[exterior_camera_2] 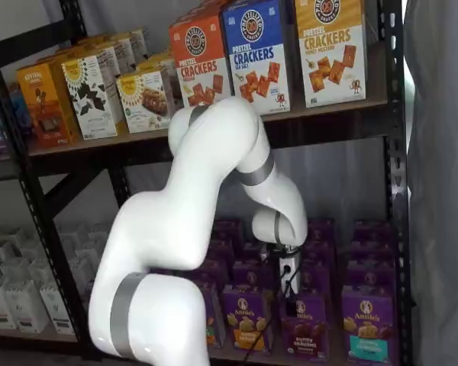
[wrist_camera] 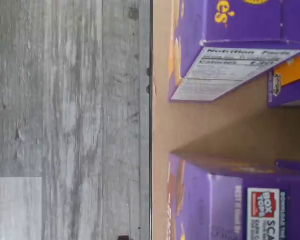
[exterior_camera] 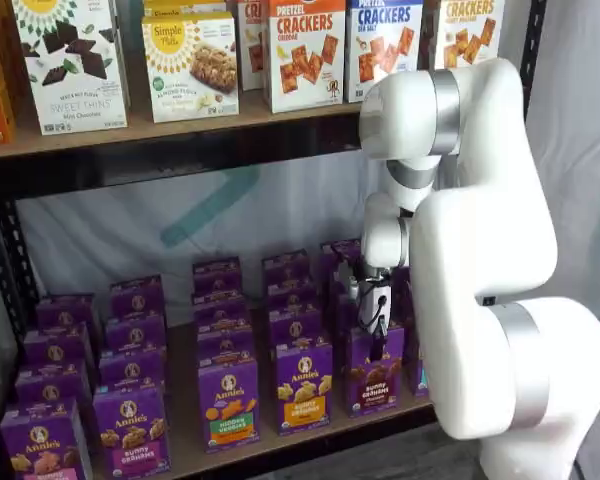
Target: Pick up the purple box with a brown patch in the center, on the bottom shelf, the fifth box from the left
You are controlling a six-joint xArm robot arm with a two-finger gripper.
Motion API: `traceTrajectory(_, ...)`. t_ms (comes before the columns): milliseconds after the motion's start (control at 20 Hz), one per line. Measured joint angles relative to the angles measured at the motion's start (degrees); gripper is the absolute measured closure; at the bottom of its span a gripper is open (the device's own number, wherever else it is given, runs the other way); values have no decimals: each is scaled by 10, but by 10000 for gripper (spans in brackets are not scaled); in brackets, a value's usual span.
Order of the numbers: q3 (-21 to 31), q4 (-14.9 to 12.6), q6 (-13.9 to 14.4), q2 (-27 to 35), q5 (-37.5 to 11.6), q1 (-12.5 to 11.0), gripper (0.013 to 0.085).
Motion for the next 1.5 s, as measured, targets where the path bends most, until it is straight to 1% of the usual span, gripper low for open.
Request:
traceTrajectory(250, 5, 9, -8, 4, -30, 1, 130)
traceTrajectory(500, 5, -14, 12, 9, -42, 1, 130)
traceTrajectory(600, 5, -15, 13, 11, -45, 1, 130)
traceTrajectory(650, 6, -15, 13, 11, -47, 1, 170)
traceTrajectory(700, 6, -15, 13, 12, -47, 1, 170)
traceTrajectory(750, 6, -15, 13, 12, -48, 1, 210)
traceTrajectory(800, 7, -15, 13, 13, -49, 1, 210)
traceTrajectory(850, 7, -15, 13, 13, -50, 1, 250)
traceTrajectory(900, 8, -15, 13, 13, -51, 1, 250)
traceTrajectory(1000, 10, -14, 12, 13, -52, 1, 330)
traceTrajectory(1050, 11, -14, 12, 13, -54, 1, 330)
traceTrajectory(1100, 11, -14, 12, 13, -54, 1, 370)
traceTrajectory(1300, 14, -18, 16, 14, -59, 1, 370)
traceTrajectory(1500, 16, -14, 13, 14, -63, 2, 370)
